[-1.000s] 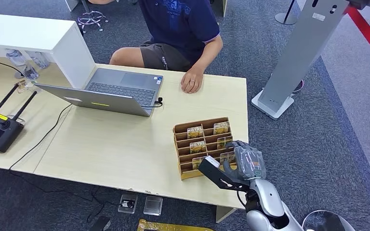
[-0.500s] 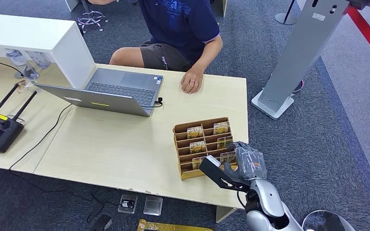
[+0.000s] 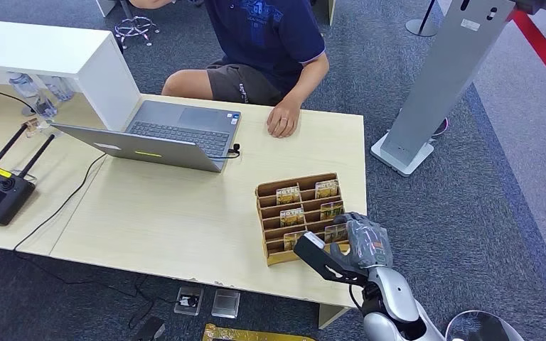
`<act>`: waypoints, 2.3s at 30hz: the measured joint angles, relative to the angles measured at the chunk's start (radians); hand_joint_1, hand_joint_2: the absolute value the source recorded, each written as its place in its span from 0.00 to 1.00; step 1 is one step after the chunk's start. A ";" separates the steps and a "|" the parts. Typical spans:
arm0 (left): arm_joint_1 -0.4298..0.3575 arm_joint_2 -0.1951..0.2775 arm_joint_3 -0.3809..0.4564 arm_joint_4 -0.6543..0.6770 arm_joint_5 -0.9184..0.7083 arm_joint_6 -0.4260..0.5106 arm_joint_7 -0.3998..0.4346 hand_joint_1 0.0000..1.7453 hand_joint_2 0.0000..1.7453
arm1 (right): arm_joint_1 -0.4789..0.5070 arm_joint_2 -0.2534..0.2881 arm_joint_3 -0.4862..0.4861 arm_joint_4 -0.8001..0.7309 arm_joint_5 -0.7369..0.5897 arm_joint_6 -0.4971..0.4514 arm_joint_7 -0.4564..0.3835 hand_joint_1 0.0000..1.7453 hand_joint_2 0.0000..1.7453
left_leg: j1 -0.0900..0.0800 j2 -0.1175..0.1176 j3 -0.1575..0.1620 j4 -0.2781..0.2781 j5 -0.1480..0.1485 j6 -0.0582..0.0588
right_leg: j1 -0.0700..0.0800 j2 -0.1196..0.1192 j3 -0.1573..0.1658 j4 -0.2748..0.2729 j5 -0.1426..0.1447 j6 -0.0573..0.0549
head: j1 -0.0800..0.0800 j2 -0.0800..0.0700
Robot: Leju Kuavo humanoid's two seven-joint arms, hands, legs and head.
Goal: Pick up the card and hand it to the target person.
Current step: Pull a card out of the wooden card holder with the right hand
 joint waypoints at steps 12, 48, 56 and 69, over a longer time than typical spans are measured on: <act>0.000 -0.001 0.000 0.000 0.003 0.001 -0.003 0.00 0.00 | -0.001 0.002 0.000 0.020 -0.012 0.001 -0.008 0.41 1.00 | 0.000 0.000 0.000 0.000 0.000 0.000 | 0.000 0.000 0.000 0.000 0.000 0.000 | 0.000 0.000; 0.000 -0.006 0.000 0.000 -0.001 0.001 0.000 0.00 0.00 | 0.007 0.000 -0.007 0.034 -0.005 -0.021 -0.008 0.96 1.00 | 0.000 0.000 0.000 0.000 0.000 0.000 | 0.000 0.000 0.000 0.000 0.000 0.000 | 0.000 0.000; 0.000 -0.007 -0.001 0.000 -0.006 0.007 0.002 0.00 0.00 | 0.010 0.000 -0.014 0.034 -0.004 -0.023 -0.011 1.00 1.00 | 0.000 0.000 0.001 0.000 0.000 0.000 | 0.000 0.000 0.000 0.000 0.000 0.000 | 0.000 0.000; -0.002 -0.007 -0.003 0.000 -0.015 0.015 0.003 0.00 0.00 | 0.013 -0.001 -0.024 0.028 0.003 -0.026 -0.011 1.00 1.00 | 0.000 0.000 0.001 0.000 0.000 0.000 | 0.000 0.000 0.000 0.000 0.000 0.000 | 0.000 0.000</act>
